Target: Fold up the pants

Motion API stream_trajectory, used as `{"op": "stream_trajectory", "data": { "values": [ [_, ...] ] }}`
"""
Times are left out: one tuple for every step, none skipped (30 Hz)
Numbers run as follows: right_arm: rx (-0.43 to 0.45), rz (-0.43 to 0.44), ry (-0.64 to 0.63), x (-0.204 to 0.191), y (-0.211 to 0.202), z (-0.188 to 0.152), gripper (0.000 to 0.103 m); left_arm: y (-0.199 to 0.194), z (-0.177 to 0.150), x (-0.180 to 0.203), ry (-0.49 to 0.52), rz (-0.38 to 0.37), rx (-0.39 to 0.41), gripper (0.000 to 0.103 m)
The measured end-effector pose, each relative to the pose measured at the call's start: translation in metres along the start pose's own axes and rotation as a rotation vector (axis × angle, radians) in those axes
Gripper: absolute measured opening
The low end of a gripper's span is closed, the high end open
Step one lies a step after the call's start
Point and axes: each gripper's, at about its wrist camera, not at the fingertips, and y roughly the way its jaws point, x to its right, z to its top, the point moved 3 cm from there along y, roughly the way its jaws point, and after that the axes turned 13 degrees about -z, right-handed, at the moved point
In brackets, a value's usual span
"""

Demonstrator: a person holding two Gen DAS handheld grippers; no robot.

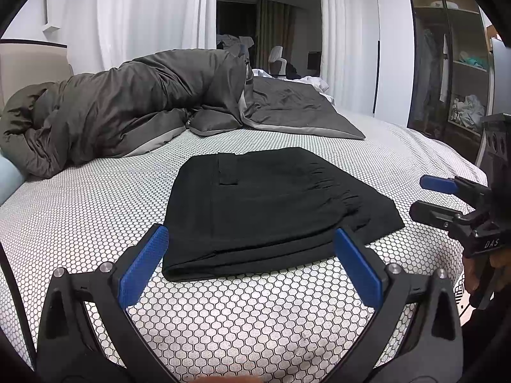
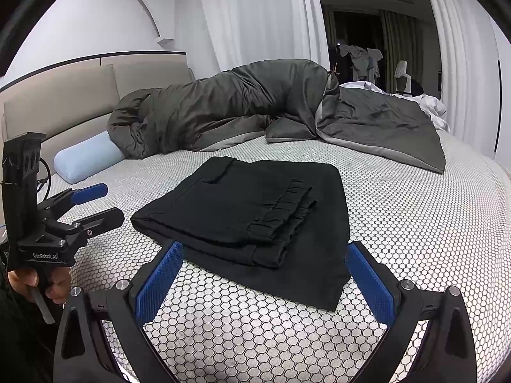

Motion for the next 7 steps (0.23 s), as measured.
{"op": "stream_trajectory", "data": {
  "values": [
    [0.000,0.000,-0.002,-0.0003,0.0000,-0.0001,0.103,-0.0003,0.0003,-0.0005,0.001,-0.001,-0.001,0.102],
    [0.001,0.000,-0.002,-0.0005,-0.0002,-0.0002,0.103,-0.0003,0.0002,-0.0002,0.001,-0.001,-0.001,0.102],
    [0.001,0.000,-0.003,-0.0012,-0.0002,-0.0002,0.103,-0.0002,-0.0003,-0.0007,0.002,-0.001,-0.002,0.102],
    [0.000,0.000,-0.003,-0.0012,0.0001,-0.0002,0.103,-0.0011,0.0003,-0.0025,0.004,-0.003,-0.002,0.102],
    [0.001,-0.001,-0.002,-0.0013,0.0001,-0.0003,0.103,-0.0010,0.0000,-0.0030,0.004,-0.004,-0.003,0.102],
    [0.001,0.000,-0.002,-0.0012,0.0000,-0.0002,0.103,-0.0012,0.0000,-0.0036,0.004,-0.006,-0.006,0.102],
    [0.001,0.000,-0.002,-0.0012,0.0000,-0.0002,0.103,-0.0014,0.0001,-0.0034,0.005,-0.006,-0.005,0.102]
  ]
}}
